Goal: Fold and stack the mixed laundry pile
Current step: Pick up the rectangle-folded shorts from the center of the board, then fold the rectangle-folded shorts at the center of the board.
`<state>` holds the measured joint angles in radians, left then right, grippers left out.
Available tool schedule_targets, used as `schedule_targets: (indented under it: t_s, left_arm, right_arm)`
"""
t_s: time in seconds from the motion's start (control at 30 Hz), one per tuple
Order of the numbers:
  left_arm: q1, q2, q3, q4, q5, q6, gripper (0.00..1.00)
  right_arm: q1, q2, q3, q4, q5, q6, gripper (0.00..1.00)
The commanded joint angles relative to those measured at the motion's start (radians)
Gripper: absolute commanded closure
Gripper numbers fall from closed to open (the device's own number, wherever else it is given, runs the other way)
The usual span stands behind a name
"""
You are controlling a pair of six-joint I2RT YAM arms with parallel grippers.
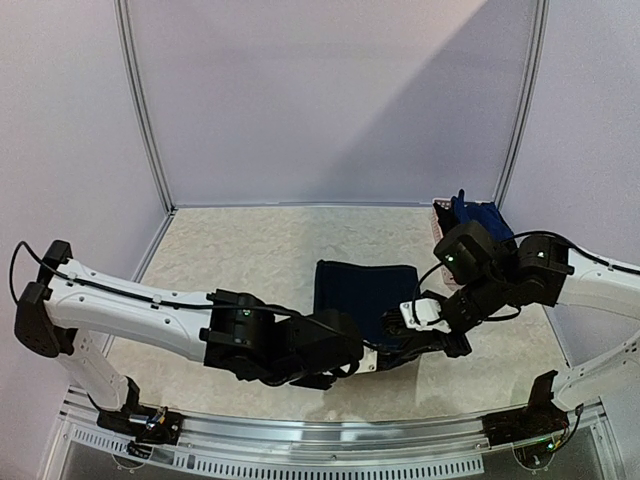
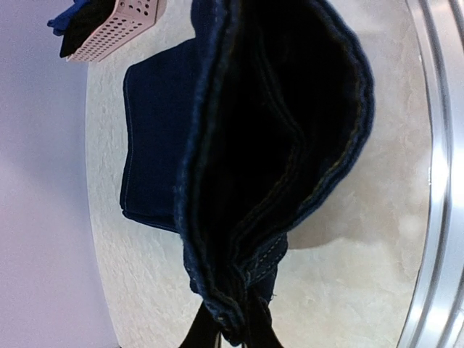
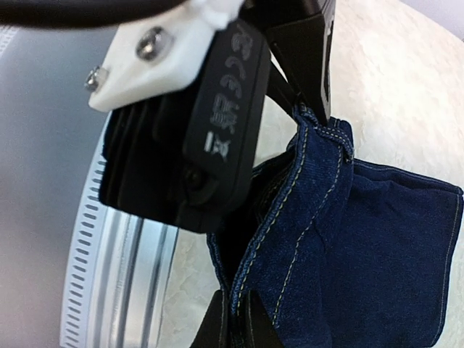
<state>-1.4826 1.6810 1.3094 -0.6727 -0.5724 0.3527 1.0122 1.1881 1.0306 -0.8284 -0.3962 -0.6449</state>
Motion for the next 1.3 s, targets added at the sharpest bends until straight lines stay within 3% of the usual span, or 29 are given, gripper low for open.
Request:
schedule_targets:
  t_s: [0.0, 0.2, 0.37, 0.53, 0.8, 1.03, 1.07, 1.1, 1.2, 1.27]
  left_arm:
    - [0.043, -0.020, 0.071, -0.065, 0.017, -0.029, 1.00]
    - [0.144, 0.002, 0.110, 0.017, 0.003, 0.005, 1.00]
    - [0.233, 0.064, 0.141, 0.071, 0.032, -0.008, 1.00]
    - [0.326, 0.168, 0.183, 0.163, 0.079, -0.018, 1.00]
    - [0.456, 0.374, 0.416, 0.204, 0.066, -0.051, 1.00]
    - [0.552, 0.565, 0.621, 0.198, 0.063, -0.093, 1.00]
    - [0.571, 0.606, 0.675, 0.199, 0.057, -0.096, 0.99]
    - [0.589, 0.658, 0.747, 0.201, 0.042, -0.100, 0.91]
    - [0.632, 0.819, 0.997, 0.201, -0.049, -0.127, 0.58]
    - [0.649, 0.892, 1.153, 0.179, -0.111, -0.171, 0.50]
  right_arm:
    - [-0.047, -0.022, 0.050, -0.084, -0.085, 0.049, 1.00]
    - [-0.161, -0.015, 0.070, -0.060, -0.127, 0.078, 1.00]
    - [-0.354, 0.011, 0.070, 0.000, -0.222, 0.119, 1.00]
    - [-0.482, 0.127, 0.083, 0.060, -0.280, 0.136, 1.00]
    - [-0.606, 0.363, 0.174, 0.176, -0.294, 0.187, 1.00]
    - [-0.643, 0.548, 0.272, 0.370, -0.155, 0.287, 1.00]
    - [-0.645, 0.588, 0.292, 0.405, -0.116, 0.307, 1.00]
    - [-0.649, 0.616, 0.311, 0.451, -0.072, 0.323, 1.00]
    - [-0.669, 0.761, 0.458, 0.523, 0.085, 0.405, 0.98]
    - [-0.703, 0.879, 0.610, 0.502, 0.098, 0.483, 0.76]
